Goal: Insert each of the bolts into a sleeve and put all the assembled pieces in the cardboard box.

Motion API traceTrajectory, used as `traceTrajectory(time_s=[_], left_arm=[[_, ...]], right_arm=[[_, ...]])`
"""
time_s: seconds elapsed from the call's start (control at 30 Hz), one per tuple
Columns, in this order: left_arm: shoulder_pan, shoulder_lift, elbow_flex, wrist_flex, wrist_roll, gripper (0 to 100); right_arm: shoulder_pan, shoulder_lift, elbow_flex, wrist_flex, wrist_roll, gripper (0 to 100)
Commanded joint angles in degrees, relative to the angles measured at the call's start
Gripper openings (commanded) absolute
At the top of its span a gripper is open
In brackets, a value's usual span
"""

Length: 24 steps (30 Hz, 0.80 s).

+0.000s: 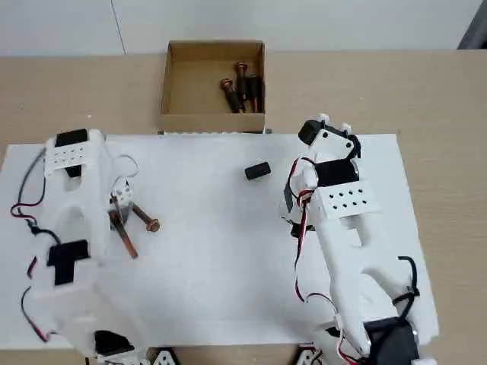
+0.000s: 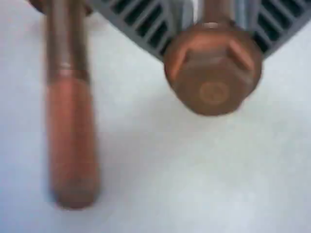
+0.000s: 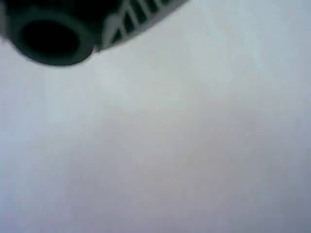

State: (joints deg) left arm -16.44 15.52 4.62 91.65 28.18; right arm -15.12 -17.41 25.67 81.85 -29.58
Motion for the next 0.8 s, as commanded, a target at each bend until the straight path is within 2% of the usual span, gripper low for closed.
traceTrajectory(time_s=[0.0, 0.27, 0.53, 0.67, 0.77], left_arm=[[3.2, -10.9, -0.7, 0.3, -4.2, 1], [6.2, -26.5, -0.5, 0.3, -11.0, 1], [6.2, -39.7, -0.3, 4.7, -19.1, 1], [6.6, -46.4, -0.2, 4.7, -20.7, 1], [9.9, -51.3, 2.8, 4.7, -20.6, 1]], right_arm=[[0.1, -5.8, -2.2, -0.2, 0.1, 0.2], [-0.8, -21.5, -1.9, 1.5, 1.1, 0.2], [-0.4, -35.7, -1.9, 11.7, 6.9, 0.2], [-0.4, -42.1, -1.7, 13.8, 8.8, 0.2], [-0.3, -46.5, 0.9, 13.6, 10.0, 0.2]])
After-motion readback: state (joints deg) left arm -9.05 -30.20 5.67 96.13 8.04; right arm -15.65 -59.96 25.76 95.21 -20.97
